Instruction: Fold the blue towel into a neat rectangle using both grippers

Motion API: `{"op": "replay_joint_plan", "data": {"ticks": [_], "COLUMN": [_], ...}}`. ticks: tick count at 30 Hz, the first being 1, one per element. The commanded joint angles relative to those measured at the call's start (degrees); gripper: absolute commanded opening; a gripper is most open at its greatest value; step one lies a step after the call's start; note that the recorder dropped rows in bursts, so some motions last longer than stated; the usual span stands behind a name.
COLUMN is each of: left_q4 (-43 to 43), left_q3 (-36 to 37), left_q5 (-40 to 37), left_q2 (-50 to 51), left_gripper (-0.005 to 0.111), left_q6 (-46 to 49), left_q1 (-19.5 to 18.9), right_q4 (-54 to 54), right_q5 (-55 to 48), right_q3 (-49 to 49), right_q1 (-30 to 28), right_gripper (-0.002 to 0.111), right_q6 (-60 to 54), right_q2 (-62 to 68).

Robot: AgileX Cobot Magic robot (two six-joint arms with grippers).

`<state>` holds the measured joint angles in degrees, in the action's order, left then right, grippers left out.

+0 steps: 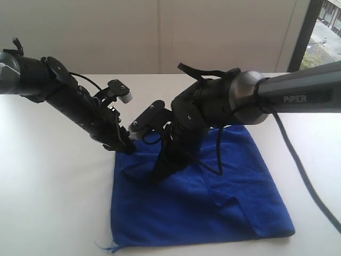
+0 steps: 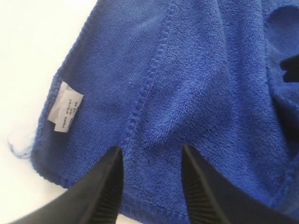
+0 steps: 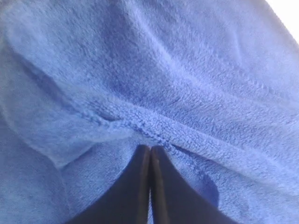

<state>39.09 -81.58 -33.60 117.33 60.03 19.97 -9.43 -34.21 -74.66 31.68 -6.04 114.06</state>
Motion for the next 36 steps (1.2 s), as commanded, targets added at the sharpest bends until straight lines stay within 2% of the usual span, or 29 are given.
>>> {"op": "replay_joint_plan", "data": {"ticks": [1, 22, 33, 36], "left_q4": [-0.17, -0.56, -0.56, -0.56], "left_q3": [-0.1, -0.1, -0.2, -0.2], "left_q5": [-0.42, 4.34, 2.05, 2.21], "left_q2": [0.04, 2.22, 3.38, 3.38], "left_gripper": [0.045, 0.045, 0.045, 0.04], "left_q6": [0.23, 0.23, 0.23, 0.23], "left_q1": [0.18, 0.18, 0.18, 0.18], "right_q4": [-0.64, -0.08, 0.18, 0.18], "right_q5": [0.23, -0.25, -0.25, -0.25], "right_q3": [0.08, 0.08, 0.08, 0.08], "right_q1": [-1.03, -1.03, -1.03, -1.03], "right_gripper": [0.0, 0.0, 0.0, 0.0], "right_q6": [0.64, 0.7, 0.7, 0.7], "right_q2": [2.7, 3.43, 3.43, 3.43]}}
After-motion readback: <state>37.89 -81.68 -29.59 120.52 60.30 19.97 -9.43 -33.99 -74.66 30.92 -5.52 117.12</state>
